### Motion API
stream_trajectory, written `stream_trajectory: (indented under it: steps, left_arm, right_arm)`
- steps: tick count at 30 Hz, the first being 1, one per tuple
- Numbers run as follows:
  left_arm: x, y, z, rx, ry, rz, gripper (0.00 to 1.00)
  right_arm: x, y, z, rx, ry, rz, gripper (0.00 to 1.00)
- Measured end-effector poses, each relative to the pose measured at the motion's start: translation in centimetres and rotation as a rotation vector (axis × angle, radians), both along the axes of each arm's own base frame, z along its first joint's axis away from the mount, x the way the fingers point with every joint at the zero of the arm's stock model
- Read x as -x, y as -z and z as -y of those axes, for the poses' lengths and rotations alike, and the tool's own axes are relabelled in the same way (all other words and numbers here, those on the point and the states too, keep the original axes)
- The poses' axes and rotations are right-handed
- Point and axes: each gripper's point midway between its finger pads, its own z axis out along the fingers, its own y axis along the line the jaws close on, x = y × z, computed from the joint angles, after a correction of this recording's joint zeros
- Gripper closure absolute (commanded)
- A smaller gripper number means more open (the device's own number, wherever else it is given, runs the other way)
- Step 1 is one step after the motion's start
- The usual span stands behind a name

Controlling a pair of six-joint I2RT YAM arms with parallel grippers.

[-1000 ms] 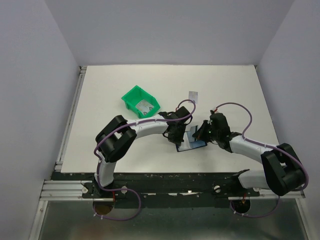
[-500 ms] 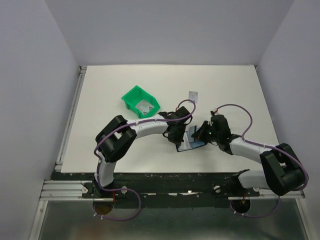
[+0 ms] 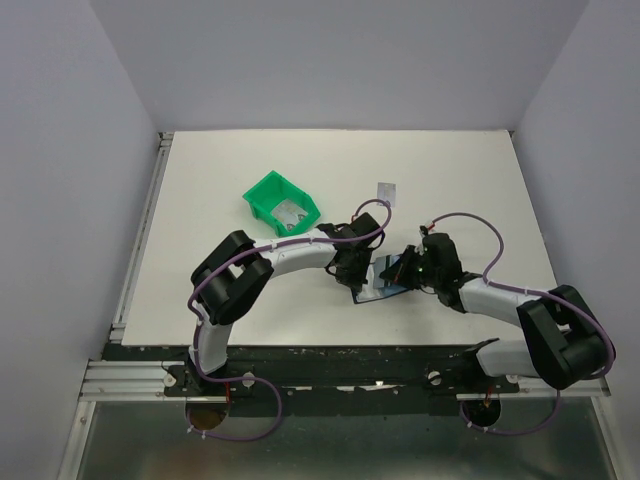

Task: Put the credit cards into the card holder
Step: Insert the credit card into the card holder.

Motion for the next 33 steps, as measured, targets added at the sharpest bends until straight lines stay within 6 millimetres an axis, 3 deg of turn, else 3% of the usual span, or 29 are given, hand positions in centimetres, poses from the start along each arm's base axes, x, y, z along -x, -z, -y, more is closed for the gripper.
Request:
stream_trajectory:
  steps: [15,33]
  left_arm:
    - [0.0,0.0,0.0,0.000,0.001,0.000,0.93]
    - [-0.1,0.0,0.3,0.015,0.004,0.008,0.93]
  right_arm:
    - [0.4,0.1,-0.5,-0.031,-0.019,-0.018,1.00]
    - [-0.7,-1.7,3.8,0.170,0.122,0.071,1.00]
